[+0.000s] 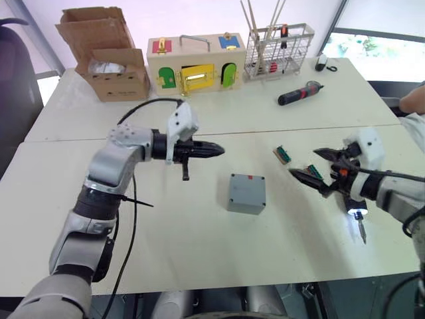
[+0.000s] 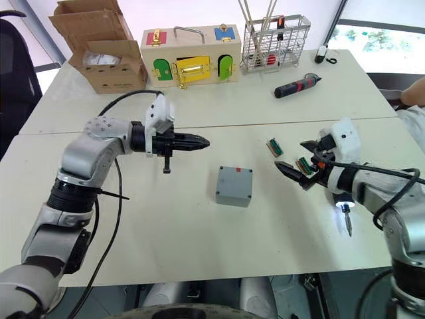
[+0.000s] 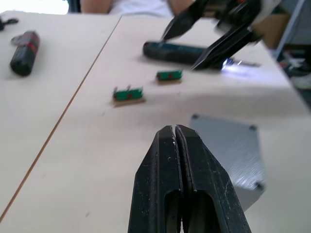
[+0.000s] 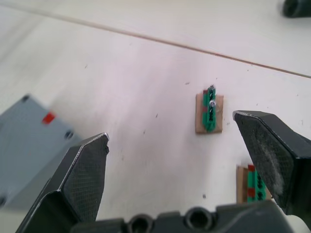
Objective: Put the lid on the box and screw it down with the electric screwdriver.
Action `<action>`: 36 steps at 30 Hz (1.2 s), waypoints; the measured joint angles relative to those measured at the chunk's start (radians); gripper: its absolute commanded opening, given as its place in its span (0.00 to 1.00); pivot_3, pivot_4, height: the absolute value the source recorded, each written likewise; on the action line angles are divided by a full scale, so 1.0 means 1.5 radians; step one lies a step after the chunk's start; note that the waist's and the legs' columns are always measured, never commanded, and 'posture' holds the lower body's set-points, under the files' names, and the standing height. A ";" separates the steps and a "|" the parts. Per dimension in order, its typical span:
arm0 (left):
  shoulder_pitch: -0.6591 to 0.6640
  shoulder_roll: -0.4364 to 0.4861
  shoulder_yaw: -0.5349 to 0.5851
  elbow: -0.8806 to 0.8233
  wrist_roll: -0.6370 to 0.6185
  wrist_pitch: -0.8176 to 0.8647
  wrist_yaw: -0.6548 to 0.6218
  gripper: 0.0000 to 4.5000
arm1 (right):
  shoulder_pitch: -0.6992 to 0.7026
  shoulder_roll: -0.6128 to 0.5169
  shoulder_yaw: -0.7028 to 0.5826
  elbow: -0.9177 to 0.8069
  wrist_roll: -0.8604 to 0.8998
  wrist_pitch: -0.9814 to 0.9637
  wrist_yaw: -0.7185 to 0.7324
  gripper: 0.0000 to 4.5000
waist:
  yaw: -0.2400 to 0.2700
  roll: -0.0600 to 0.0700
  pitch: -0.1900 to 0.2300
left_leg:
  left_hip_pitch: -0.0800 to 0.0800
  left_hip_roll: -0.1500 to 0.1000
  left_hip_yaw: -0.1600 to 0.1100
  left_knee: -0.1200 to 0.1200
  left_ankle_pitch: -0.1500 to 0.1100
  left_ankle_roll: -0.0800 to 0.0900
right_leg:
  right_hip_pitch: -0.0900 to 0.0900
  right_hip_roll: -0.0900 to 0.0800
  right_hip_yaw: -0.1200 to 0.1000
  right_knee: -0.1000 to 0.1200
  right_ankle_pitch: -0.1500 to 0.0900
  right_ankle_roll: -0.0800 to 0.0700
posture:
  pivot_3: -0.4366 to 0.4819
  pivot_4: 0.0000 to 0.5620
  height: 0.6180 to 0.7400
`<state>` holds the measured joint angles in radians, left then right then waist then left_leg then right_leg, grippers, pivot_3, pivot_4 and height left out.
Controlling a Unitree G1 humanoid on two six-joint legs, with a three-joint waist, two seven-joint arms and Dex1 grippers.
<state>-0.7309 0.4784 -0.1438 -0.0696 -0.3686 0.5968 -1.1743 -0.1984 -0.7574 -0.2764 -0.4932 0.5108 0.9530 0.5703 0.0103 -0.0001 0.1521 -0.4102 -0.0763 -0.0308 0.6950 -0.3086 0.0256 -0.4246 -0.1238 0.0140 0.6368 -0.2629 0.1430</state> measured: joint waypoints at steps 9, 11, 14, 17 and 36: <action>0.046 0.007 -0.042 -0.063 0.037 0.032 0.106 0.00 | -0.070 0.131 0.097 0.178 -0.118 -0.142 -0.107 1.00 | 0.001 0.000 0.000 | 0.000 0.000 0.000 0.001 0.000 -0.001 | 0.000 0.000 0.000 0.002 0.000 0.000 | 0.48 0.27 0.97; 0.049 0.004 -0.047 -0.064 0.042 0.037 0.127 0.00 | -0.084 0.140 0.101 0.197 -0.127 -0.156 -0.116 0.89 | 0.001 0.000 0.000 | 0.000 0.000 0.000 0.001 0.000 -0.001 | 0.000 0.000 0.000 0.003 0.000 0.000 | 0.48 0.27 0.97; 0.062 -0.003 -0.051 -0.073 0.042 0.046 0.143 0.00 | -0.096 0.149 0.101 0.235 -0.143 -0.177 -0.129 0.68 | 0.001 0.000 0.000 | 0.000 0.000 0.000 0.001 0.000 -0.001 | -0.001 0.000 0.000 0.005 0.000 0.000 | 0.48 0.27 0.97; 0.067 -0.002 -0.052 -0.073 0.041 0.047 0.147 0.00 | -0.097 0.151 0.099 0.263 -0.143 -0.184 -0.126 0.47 | 0.000 0.000 0.000 | 0.000 0.000 0.000 0.001 0.000 -0.001 | -0.001 0.000 0.000 0.006 0.000 0.000 | 0.48 0.27 0.97; 0.067 0.001 -0.073 -0.057 0.056 0.029 0.148 0.00 | -0.102 0.178 0.102 0.307 -0.156 -0.228 -0.114 0.47 | -0.001 0.000 0.000 | 0.000 0.000 0.000 0.001 0.000 -0.001 | -0.001 0.000 0.000 0.006 0.000 0.000 | 0.48 0.27 0.97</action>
<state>-0.6301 0.4801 -0.2537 -0.1557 -0.2842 0.6399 -0.9529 -0.3509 -0.4900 -0.1238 -0.0324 0.2775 0.6107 0.3992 0.0095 0.0001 0.1522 -0.4097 -0.0768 -0.0305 0.6961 -0.3079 0.0243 -0.4266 -0.1234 0.0145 0.6455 -0.2629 0.1430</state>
